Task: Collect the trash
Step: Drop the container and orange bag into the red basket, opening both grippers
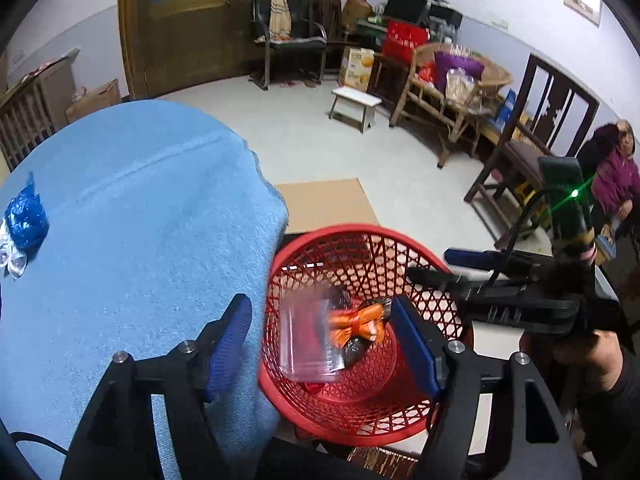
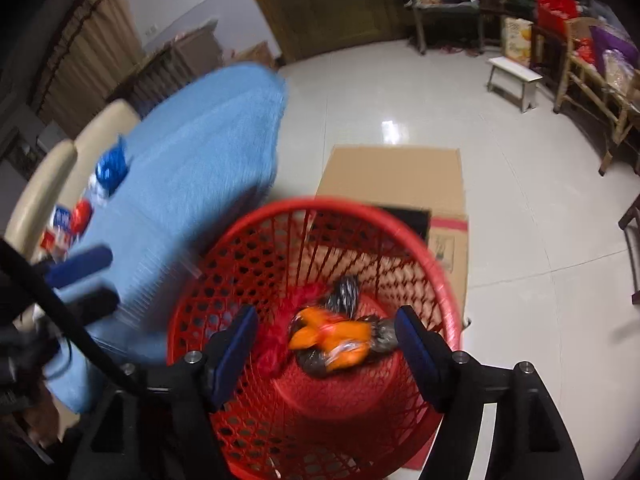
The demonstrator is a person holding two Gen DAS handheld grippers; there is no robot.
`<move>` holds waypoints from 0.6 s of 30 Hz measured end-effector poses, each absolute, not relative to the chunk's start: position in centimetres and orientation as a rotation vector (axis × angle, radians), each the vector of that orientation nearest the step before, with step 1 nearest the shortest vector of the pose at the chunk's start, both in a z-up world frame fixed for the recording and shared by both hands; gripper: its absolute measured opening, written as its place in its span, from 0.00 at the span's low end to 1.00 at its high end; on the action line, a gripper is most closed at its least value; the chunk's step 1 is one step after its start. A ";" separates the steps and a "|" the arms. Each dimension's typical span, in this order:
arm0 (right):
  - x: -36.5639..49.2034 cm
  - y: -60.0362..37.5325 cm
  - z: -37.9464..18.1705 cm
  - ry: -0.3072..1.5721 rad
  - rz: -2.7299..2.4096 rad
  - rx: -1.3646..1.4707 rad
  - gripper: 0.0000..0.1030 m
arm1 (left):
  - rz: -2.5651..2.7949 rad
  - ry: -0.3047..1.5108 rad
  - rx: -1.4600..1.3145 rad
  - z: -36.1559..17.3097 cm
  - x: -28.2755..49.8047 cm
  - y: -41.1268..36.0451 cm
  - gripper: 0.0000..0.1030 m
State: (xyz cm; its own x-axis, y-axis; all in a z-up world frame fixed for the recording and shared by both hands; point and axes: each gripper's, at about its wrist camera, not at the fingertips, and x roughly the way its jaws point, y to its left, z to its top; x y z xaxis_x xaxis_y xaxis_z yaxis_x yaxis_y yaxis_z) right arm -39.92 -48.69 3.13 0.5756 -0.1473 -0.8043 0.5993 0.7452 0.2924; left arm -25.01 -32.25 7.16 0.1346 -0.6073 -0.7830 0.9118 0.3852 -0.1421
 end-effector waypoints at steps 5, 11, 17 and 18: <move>-42.8 -52.0 4.3 0.671 -0.698 0.653 0.80 | -1.108 0.883 0.351 8.1 -22.9 -29.9 0.71; -43.4 -55.6 0.8 0.637 -0.825 0.776 0.84 | -0.983 0.870 0.223 9.7 -18.9 -24.7 0.73; -42.6 -55.3 -2.4 0.677 -0.813 0.847 0.84 | -0.833 0.870 0.121 9.7 -15.6 -18.5 0.75; -42.3 -55.2 -2.6 0.677 -0.812 0.851 0.84 | -0.818 0.872 0.109 9.6 -15.4 -18.0 0.75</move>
State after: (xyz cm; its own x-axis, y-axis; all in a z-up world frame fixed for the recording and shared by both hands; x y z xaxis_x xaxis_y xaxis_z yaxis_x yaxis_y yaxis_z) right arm -42.27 -55.17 -2.64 0.5222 -0.3379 -0.7831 0.8310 0.4081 0.3780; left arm -15.41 -18.00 9.57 0.3675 -0.5930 -0.7164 0.6773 0.6985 -0.2308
